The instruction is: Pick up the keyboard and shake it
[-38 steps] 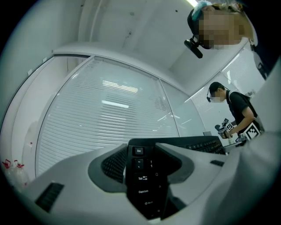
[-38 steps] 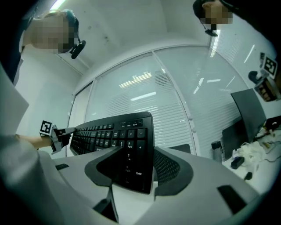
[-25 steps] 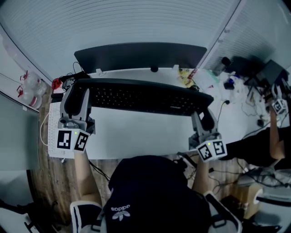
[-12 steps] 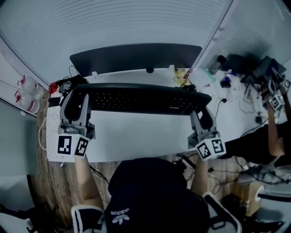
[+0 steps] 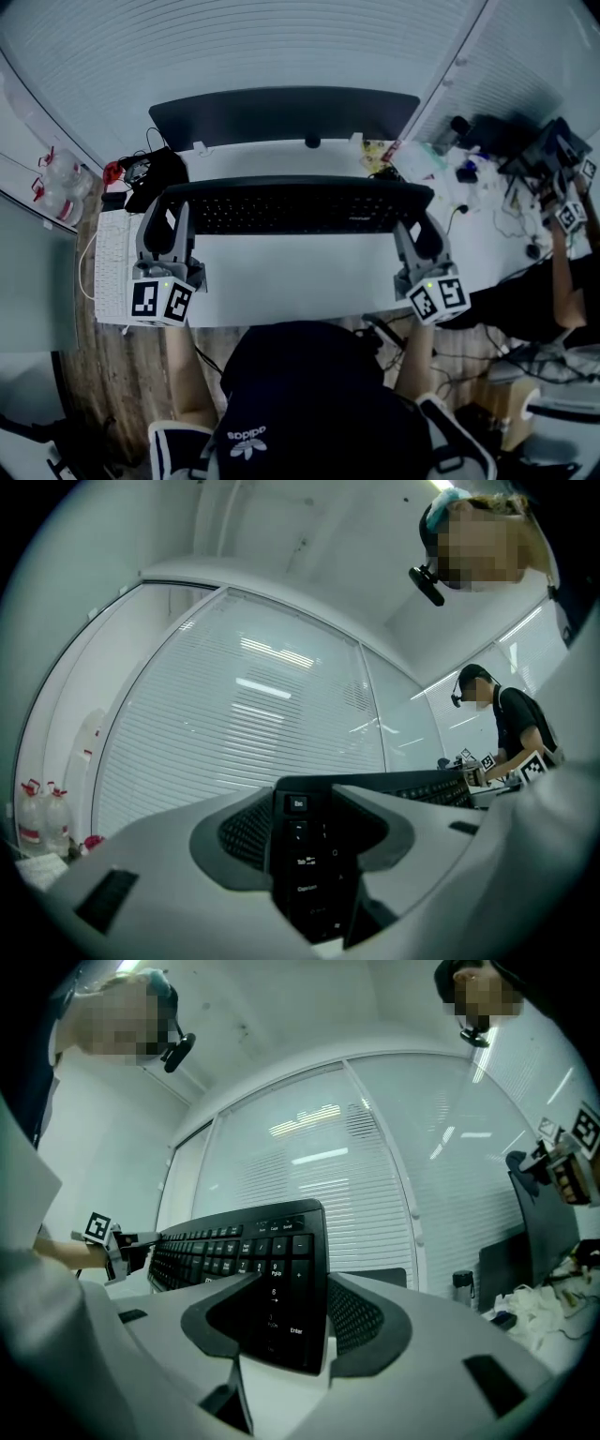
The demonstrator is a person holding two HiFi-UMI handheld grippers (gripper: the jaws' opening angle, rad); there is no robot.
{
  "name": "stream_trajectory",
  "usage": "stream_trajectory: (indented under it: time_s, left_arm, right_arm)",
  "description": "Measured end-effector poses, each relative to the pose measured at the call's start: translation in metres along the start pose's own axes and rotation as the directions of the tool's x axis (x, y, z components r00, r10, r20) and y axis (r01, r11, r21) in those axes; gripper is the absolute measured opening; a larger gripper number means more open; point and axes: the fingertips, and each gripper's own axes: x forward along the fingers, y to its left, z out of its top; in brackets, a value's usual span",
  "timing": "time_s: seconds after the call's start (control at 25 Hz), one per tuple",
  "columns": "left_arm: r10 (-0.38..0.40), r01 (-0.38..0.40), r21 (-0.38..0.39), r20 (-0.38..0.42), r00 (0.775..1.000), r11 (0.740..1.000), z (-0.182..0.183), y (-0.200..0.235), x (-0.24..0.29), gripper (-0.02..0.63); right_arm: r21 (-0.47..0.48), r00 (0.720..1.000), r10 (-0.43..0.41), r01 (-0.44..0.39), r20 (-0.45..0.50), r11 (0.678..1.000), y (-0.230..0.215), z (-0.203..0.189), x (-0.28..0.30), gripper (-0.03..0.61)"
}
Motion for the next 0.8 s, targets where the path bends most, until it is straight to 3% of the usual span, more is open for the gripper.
stream_trajectory:
  time_s: [0.4,0.8]
  left_arm:
    - [0.112,-0.115,-0.130,-0.029,0.993,0.985,-0.049,0.013,-0.042,0.195]
    - [0.216,-0.228,-0.222,-0.076,0.973,0.948,-0.094,0.017,-0.077,0.195]
  right_arm:
    - [-0.118,0.992,0.103,-0.111,-0.076,0.987,0.013,0.010,0.019,0.210]
    - [-0.218,0.973,0.163,-0.196,-0.162,0.956,0.026,0.008,0.035,0.210]
